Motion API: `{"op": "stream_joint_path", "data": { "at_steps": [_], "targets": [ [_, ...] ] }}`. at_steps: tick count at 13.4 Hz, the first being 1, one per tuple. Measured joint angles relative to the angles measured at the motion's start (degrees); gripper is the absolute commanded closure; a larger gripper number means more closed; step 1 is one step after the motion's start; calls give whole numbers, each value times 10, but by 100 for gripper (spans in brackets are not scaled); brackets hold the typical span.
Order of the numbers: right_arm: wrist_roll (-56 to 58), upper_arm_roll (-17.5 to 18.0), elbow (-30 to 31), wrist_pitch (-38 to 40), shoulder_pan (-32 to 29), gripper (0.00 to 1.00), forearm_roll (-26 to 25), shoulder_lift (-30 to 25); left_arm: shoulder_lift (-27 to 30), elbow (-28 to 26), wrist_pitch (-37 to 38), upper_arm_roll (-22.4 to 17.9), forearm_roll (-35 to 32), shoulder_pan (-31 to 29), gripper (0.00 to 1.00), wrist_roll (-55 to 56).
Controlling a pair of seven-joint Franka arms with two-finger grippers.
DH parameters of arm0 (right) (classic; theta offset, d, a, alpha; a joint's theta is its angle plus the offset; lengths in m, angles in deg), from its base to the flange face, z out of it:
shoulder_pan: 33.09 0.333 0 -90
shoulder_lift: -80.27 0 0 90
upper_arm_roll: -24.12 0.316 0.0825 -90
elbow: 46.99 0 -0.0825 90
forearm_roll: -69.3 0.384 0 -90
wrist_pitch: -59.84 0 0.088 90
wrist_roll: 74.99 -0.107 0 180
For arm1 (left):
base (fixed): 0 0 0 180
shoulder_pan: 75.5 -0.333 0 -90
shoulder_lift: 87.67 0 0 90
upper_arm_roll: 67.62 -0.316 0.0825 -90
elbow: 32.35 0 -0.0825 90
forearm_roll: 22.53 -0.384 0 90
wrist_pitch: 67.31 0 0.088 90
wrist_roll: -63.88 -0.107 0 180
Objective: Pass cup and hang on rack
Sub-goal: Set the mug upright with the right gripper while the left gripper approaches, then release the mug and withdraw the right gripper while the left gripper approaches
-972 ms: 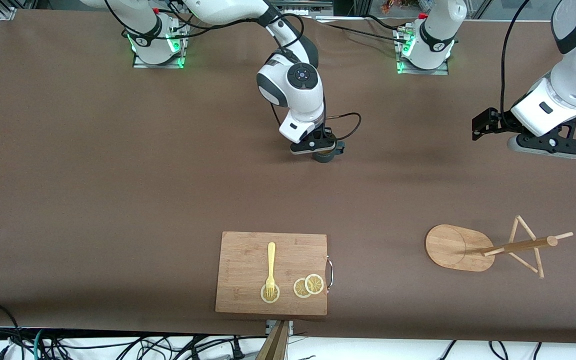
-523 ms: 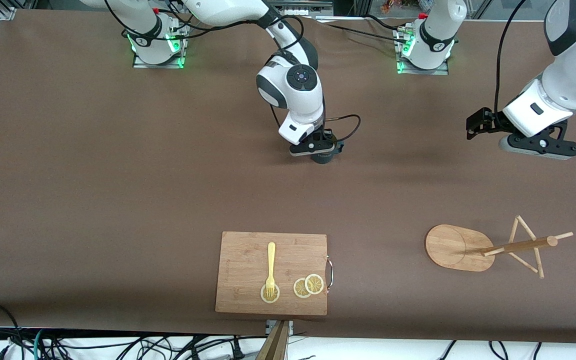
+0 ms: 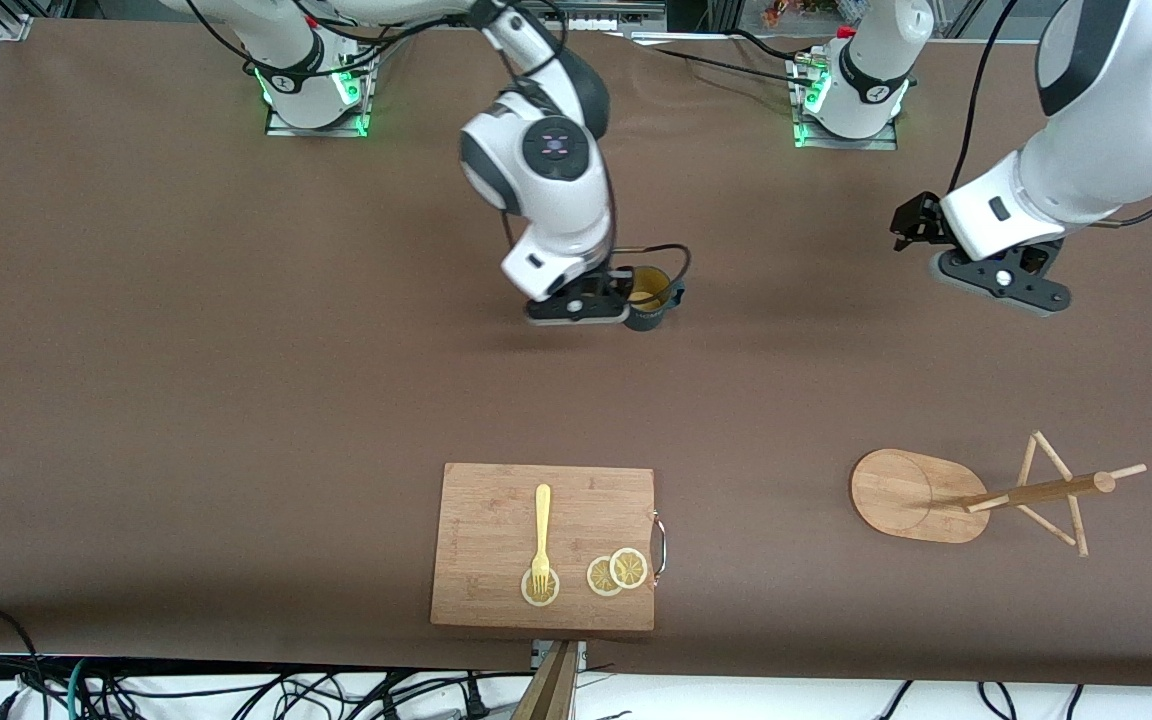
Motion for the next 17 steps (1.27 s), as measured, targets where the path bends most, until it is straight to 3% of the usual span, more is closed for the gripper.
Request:
{"op": "stream_joint_path", "data": {
  "at_steps": [2,4,7,10,14,17],
  "targets": [
    [48,-2,0,39,-39,0,11,-40,-5,-9,0,5,41,0,0,-42],
    [67,-28,0,88,-58,0,11,-70,-10,-38,-25,5,103,-7,0,-133],
    [135,-105,1,166,-66,0,21,-113,-17,-134,-129,3,199,-23,0,-314],
    [253,-189,2,275,-68,0,58,-166,-20,-227,-255,28,271,-21,0,-462],
    [367,-274,29,363,-71,0,57,-248,-57,-306,-379,71,504,-17,0,-769],
    [402,-290,80,372,-72,0,9,-313,-111,-339,-400,78,712,-18,0,-1000]
  ]
}}
